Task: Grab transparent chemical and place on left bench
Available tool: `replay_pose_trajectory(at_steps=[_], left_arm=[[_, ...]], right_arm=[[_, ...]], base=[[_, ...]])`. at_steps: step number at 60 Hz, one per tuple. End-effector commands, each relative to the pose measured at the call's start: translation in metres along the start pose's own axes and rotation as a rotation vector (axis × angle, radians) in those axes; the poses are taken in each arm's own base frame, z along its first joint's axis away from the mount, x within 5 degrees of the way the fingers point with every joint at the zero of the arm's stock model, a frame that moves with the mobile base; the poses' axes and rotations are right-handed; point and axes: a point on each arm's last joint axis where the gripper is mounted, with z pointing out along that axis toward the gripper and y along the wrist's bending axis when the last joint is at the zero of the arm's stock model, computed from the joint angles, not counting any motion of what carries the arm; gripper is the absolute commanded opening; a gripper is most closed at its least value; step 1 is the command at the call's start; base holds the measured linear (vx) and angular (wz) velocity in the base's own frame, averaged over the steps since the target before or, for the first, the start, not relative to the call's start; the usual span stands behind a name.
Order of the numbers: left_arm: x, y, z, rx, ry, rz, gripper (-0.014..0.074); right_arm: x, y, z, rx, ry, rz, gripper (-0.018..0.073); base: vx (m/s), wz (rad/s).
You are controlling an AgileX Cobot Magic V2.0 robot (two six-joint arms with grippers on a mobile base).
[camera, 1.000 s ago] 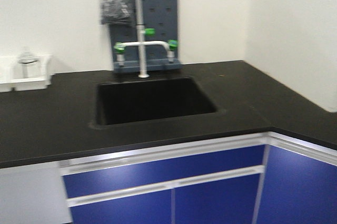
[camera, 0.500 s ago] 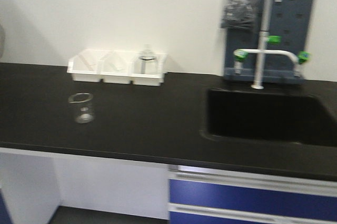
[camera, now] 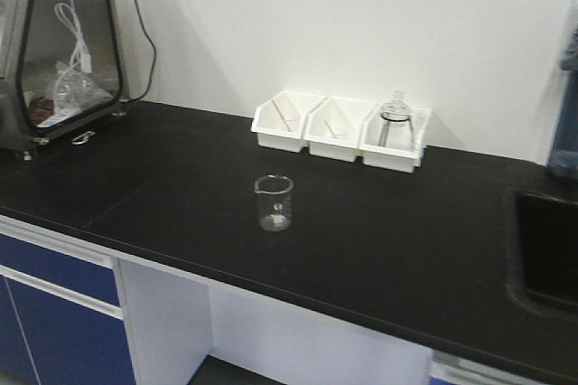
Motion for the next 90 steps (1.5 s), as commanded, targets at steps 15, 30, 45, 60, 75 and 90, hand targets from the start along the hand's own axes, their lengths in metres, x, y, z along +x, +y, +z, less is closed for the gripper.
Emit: replay_pose_trajectory(at_steps=[15,30,45,60,75,90], left_arm=[[-0.0028,0.0001,-0.0013,-0.002,-0.081,-0.009,-0.0003],[-0.0028,0.0001,-0.0013,-0.002,-0.081,-0.009,-0.0003],[-0.0028,0.0001,-0.0013,-0.002,-0.081,-0.009,-0.0003],[-0.0028,0.0001,-0.0013,-0.002,-0.081,-0.009,-0.0003],[-0.0028,0.0001,-0.0013,-0.002,-0.081,-0.009,-0.0003],[-0.0028,0.0001,-0.0013,-0.002,-0.081,-0.009,-0.0003]], right_arm=[[-0.0140,0.0023,0.0002,-0.027,-0.075,-0.009,-0.0003],[-0.0140,0.0023,0.0002,-0.027,-0.075,-0.009,-0.0003],[-0.0140,0.0023,0.0002,-0.027,-0.075,-0.009,-0.0003],[-0.0140,0.0023,0.0002,-0.027,-0.075,-0.009,-0.0003],[-0.0140,0.0023,0.0002,-0.027,-0.075,-0.009,-0.0003],[-0.0140,0.0023,0.0002,-0.027,-0.075,-0.009,-0.0003]], base=[[0.31,0.19],[0.34,0.08],[0.32,0.03],[0.27,-0.05],[0.20,-0.14],[0.14,-0.16]])
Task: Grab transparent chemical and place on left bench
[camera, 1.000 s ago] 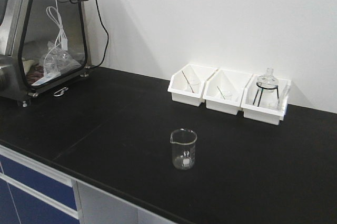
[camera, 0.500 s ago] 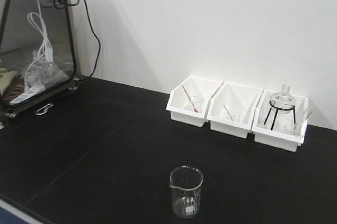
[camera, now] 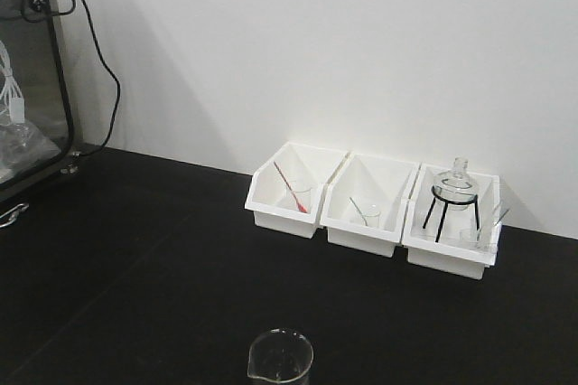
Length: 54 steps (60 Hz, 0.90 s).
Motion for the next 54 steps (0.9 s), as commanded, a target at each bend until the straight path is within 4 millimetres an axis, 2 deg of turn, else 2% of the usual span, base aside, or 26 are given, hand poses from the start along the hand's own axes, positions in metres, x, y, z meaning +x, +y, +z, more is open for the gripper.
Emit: replay_pose_trajectory(at_steps=[1,35,44,54], left_arm=[[-0.003,0.000,-0.001,-0.002,-0.081,-0.009,-0.0003],[-0.003,0.000,-0.001,-0.002,-0.081,-0.009,-0.0003],[-0.003,0.000,-0.001,-0.002,-0.081,-0.009,-0.0003],[-0.003,0.000,-0.001,-0.002,-0.081,-0.009,-0.0003]], right_arm=[[-0.014,0.002,0.000,-0.027,-0.075,-0.009,-0.0003],[-0.016,0.004,0.000,-0.043,-0.099,-0.008,-0.0003],[-0.036,0.010,0.005,-0.115,-0.202,0.011,-0.0003],[-0.063,0.013,0.035,-0.184,-0.203,0.080,-0.0003]], base=[[0.11,-0.14],[0.04,-0.06],[0.00,0.01],[0.00,0.00]])
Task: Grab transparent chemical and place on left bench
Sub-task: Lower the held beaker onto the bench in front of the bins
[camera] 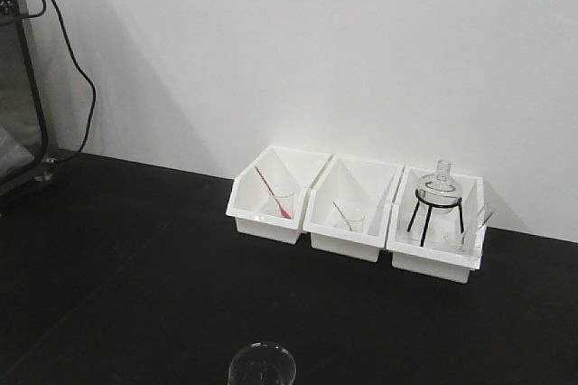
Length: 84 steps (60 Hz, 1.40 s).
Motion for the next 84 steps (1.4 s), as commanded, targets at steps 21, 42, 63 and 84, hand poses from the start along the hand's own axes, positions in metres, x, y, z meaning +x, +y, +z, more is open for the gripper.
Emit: replay_pose_trajectory(at_steps=[21,42,63,84], left_arm=[[-0.003,0.000,-0.001,-0.002,-0.081,-0.009,-0.0003],[-0.003,0.000,-0.001,-0.002,-0.081,-0.009,-0.0003],[-0.003,0.000,-0.001,-0.002,-0.081,-0.009,-0.0003],[-0.003,0.000,-0.001,-0.002,-0.081,-0.009,-0.0003]], right_arm=[[-0.056,0.052,0.107,-0.429,0.005,-0.059,-0.0001],[-0.040,0.141,0.173,-0.644,0.135,-0.127,-0.0001],[0.006,0.178,0.211,-0.743,0.216,-0.141,0.0028],[0.039,0.192,0.242,-0.753,0.270,-0.147,0.0331]], base=[[0.00,0.00],[0.00,0.00],[0.00,0.00],[0.00,0.00]])
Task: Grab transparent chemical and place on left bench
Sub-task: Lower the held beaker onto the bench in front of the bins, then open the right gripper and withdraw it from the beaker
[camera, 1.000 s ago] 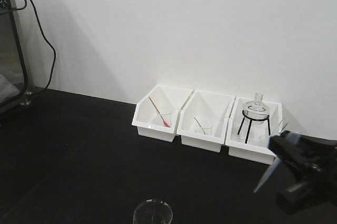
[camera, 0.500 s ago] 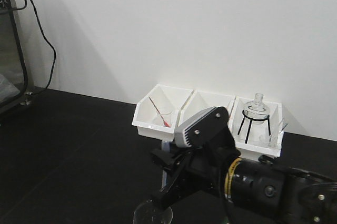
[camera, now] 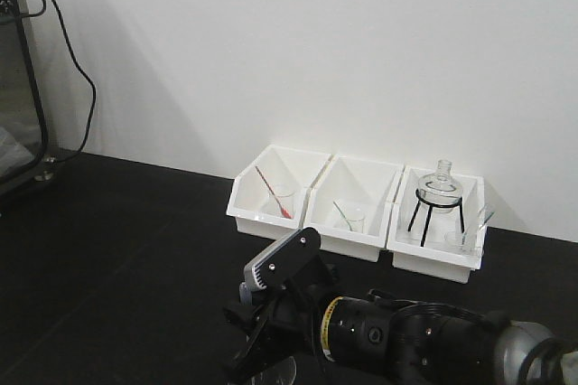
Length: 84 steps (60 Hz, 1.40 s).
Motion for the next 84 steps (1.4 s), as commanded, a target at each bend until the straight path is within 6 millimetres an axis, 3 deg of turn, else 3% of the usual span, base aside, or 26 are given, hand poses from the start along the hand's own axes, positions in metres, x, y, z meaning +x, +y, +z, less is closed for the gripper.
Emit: replay_pose_trajectory(at_steps=[1,8,17,27,36,44,54,63,71,76,84], left_arm=[[-0.003,0.000,-0.001,-0.002,-0.081,-0.009,-0.0003],[-0.003,0.000,-0.001,-0.002,-0.081,-0.009,-0.0003],[-0.003,0.000,-0.001,-0.002,-0.081,-0.009,-0.0003],[-0.003,0.000,-0.001,-0.002,-0.081,-0.009,-0.0003],[-0.003,0.000,-0.001,-0.002,-0.081,-0.009,-0.0003],[-0.003,0.000,-0.001,-0.002,-0.081,-0.009,-0.0003],[-0.003,0.000,-0.001,-0.002,-0.081,-0.009,-0.0003],[-0.003,0.000,-0.001,-0.002,-0.081,-0.009,-0.0003],[-0.003,0.000,-0.001,-0.002,-0.081,-0.009,-0.0003],[-0.003,0.000,-0.001,-0.002,-0.081,-0.009,-0.0003],[-0.003,0.000,-0.001,-0.002,-0.081,-0.009,-0.0003]], right_arm=[[-0.033,0.000,-0.011,-0.016,-0.130,-0.013,0.0350],[-0.032,-0.003,-0.012,0.016,-0.099,0.007,0.0489],[-0.037,-0.004,-0.024,0.048,-0.091,0.069,0.0531],[-0.047,0.009,-0.075,0.067,-0.128,0.089,0.0503],[-0.035,0.023,-0.133,0.127,-0.119,0.081,0.0471],[-0.023,0.033,-0.168,0.159,-0.126,0.078,0.0460],[-0.007,0.042,-0.191,0.160,-0.136,0.076,0.0460],[0.011,0.041,-0.194,0.201,-0.063,0.092,0.0459],[0.013,0.040,-0.201,0.237,-0.056,0.117,0.0426],[0.012,0.037,-0.219,0.320,-0.062,0.216,0.0372],[0.019,0.029,-0.268,0.493,-0.102,0.254,0.0241]], base=[[0.00,0.00],[0.00,0.00],[0.00,0.00],[0.00,0.00],[0.00,0.00],[0.00,0.00],[0.00,0.00],[0.00,0.00],[0.00,0.00],[0.00,0.00],[0.00,0.00]])
